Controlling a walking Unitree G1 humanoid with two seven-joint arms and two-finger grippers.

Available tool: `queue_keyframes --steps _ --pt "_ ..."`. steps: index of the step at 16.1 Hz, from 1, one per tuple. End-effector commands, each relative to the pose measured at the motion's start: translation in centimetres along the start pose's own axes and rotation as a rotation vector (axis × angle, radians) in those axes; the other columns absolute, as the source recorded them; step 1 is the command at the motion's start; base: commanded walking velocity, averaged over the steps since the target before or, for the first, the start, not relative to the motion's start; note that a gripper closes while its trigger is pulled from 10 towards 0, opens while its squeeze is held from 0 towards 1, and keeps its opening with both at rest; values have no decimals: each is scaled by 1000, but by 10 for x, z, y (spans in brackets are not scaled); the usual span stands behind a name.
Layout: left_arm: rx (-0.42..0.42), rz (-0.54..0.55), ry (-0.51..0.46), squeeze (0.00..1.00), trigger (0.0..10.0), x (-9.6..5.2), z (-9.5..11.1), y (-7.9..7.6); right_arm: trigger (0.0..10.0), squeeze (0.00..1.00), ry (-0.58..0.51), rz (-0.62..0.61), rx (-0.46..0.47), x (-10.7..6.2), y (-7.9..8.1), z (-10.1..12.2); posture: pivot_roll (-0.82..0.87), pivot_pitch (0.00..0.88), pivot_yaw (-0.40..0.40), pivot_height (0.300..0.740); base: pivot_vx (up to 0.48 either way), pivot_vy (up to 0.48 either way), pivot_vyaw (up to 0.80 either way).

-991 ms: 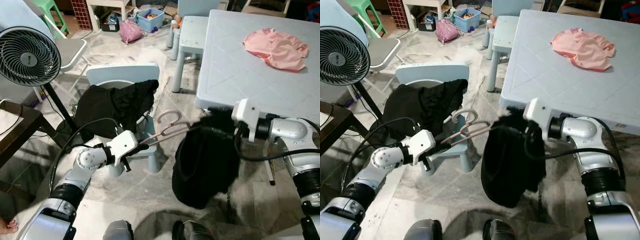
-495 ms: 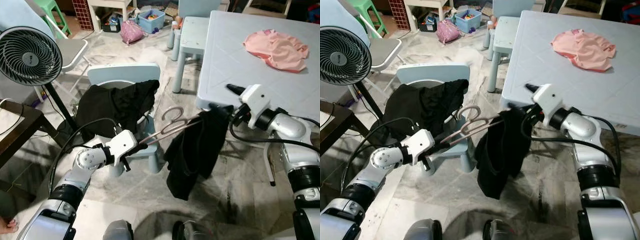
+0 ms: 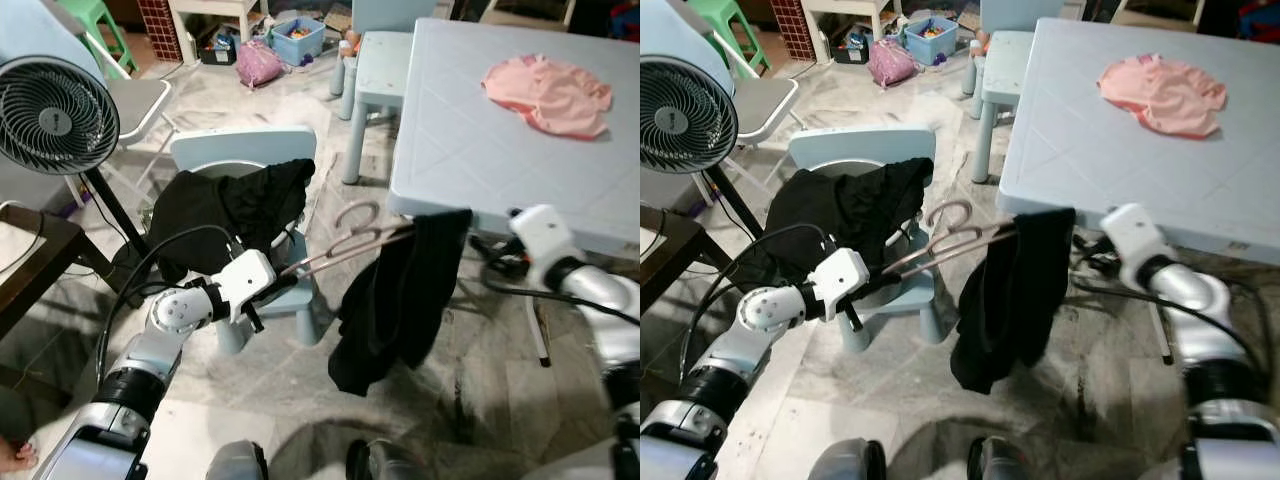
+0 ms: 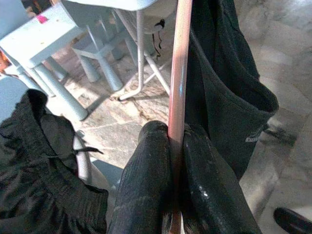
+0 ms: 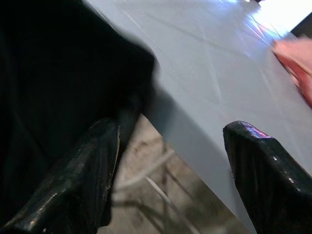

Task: Hang hanger

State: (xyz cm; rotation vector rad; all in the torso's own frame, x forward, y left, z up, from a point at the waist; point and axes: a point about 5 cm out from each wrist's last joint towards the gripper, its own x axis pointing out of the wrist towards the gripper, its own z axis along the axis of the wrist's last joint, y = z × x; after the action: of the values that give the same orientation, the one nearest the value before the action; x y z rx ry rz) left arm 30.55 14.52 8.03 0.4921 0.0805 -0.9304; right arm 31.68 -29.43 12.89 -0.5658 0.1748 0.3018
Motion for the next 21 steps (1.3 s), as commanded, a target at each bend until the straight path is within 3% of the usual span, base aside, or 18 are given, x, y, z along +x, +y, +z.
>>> queue_keyframes --steps 1,3,4,6,9,11,12,17,18,19,20,21 --pt "11 51 -72 0 0 -3 13 11 10000 0 -11 -72 4 -3 -19 6 -45 97 7 740 0 0 0" --pt "11 54 -67 0 0 -4 13 12 10000 0 38 -83 -22 -5 -24 1 -39 95 14 740 0 0 0" --pt "12 57 -73 0 0 -3 16 13 10000 0 100 2 18 -5 -14 -9 -38 96 17 740 0 0 0" --pt "18 48 -115 0 0 0 29 16 10000 0 177 379 47 -14 38 -28 -31 96 18 740 0 0 0" --pt "6 -10 -169 0 0 1 45 12 10000 0 151 521 93 -15 70 -26 -15 102 27 740 0 0 0" --pt "-6 -30 -192 0 0 1 51 9 10000 0 154 459 98 -7 71 -27 -15 102 27 740 0 0 0" --pt "-22 -49 -209 0 0 0 56 6 10000 0 154 335 112 4 65 -25 -5 104 33 740 0 0 0" --pt "-52 -77 -202 0 0 -3 59 -3 10000 0 157 40 191 24 54 -8 4 100 39 740 0 0 0" --pt "-56 -87 -194 0 0 -3 59 -5 4902 0 136 -17 218 29 49 -3 7 98 41 740 0 0 0" --pt "-55 -90 -192 0 0 -3 59 -6 941 0 118 -21 223 30 48 1 7 98 42 740 0 0 0" --pt "-56 -93 -191 0 0 -4 60 -6 0 0 98 -28 232 31 46 5 5 97 43 740 0 0 0" --pt "-63 -97 -192 0 0 -3 61 -6 0 0 99 -54 234 32 41 9 1 94 42 740 0 0 0"
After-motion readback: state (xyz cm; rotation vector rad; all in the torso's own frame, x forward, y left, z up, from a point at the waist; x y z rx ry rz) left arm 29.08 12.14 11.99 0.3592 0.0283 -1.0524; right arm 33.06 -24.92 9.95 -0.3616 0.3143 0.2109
